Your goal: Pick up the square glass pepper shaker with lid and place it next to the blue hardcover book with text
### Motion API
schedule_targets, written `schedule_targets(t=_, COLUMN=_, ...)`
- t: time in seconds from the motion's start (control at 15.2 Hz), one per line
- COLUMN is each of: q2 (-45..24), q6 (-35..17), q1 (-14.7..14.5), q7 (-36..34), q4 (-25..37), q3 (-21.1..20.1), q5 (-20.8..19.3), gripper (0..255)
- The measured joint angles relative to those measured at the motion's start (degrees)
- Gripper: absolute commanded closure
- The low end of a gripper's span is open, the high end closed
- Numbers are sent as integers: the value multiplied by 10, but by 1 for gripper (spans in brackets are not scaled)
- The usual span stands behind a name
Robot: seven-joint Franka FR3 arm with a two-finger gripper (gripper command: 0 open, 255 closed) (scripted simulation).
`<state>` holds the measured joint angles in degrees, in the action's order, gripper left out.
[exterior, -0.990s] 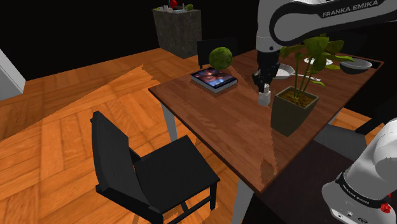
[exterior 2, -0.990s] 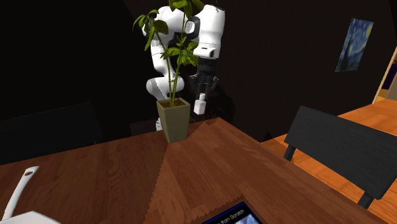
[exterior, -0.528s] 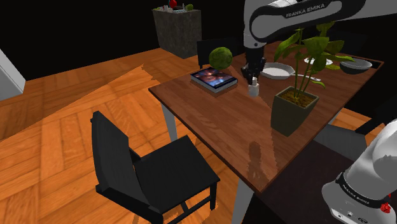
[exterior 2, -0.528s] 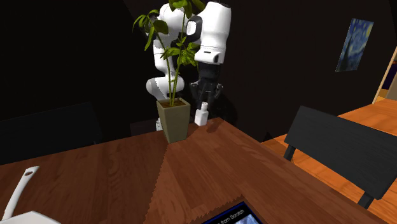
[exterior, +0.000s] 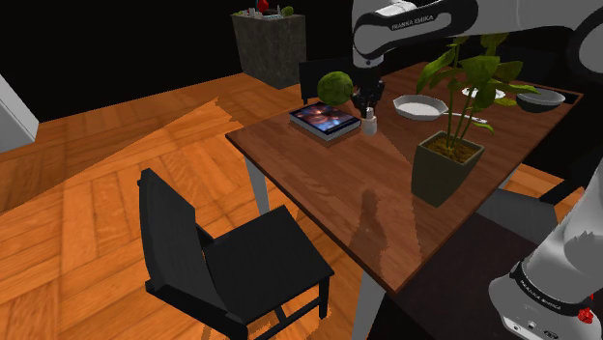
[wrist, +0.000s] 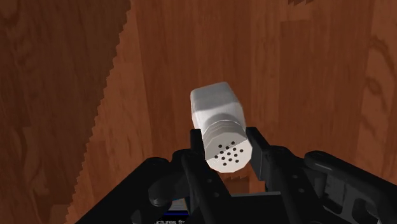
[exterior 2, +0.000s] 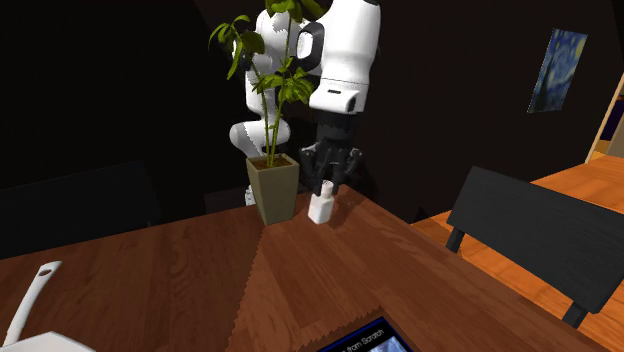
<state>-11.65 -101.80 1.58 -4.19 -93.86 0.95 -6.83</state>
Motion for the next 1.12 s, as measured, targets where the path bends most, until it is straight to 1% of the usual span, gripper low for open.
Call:
schedule_targets(t=0.2, q2=-73, q6=17, q1=9, q7=16, q4=91, q3=5, q5=2, gripper=255)
schedule_targets(t=0.46, q2=-185, q6=67, q1=22, q7=40, q4=256, q3=11, q5=7, gripper=255)
schedule_targets(t=0.59, q2=-267, q6=116, q1=30, q7=53, q4=388, q3=13, q5=11, gripper=255)
schedule_targets(t=0.66, q2=-339, q6=163, q1=32, q7=59, q4=513, q3=14, q5=14, gripper=255)
schedule_targets(t=0.73, q2=-372, q6=184, q1=35, q7=63, q4=562, q3=14, q5=15, gripper=255)
schedule_targets(t=0.79, q2=-377, q6=179, q1=37, q7=64, q4=562, q3=14, q5=15, gripper=255)
schedule_targets(t=0.92, q2=-373, q6=159, q1=38, q7=64, q4=538, q3=14, q5=15, gripper=255)
schedule_targets(t=0.99, q2=-362, q6=143, q1=37, q7=61, q4=510, q3=14, q5=14, gripper=255)
schedule_targets(t=1.12, q2=-351, q6=120, q1=37, q7=59, q4=477, q3=14, q5=14, gripper=255)
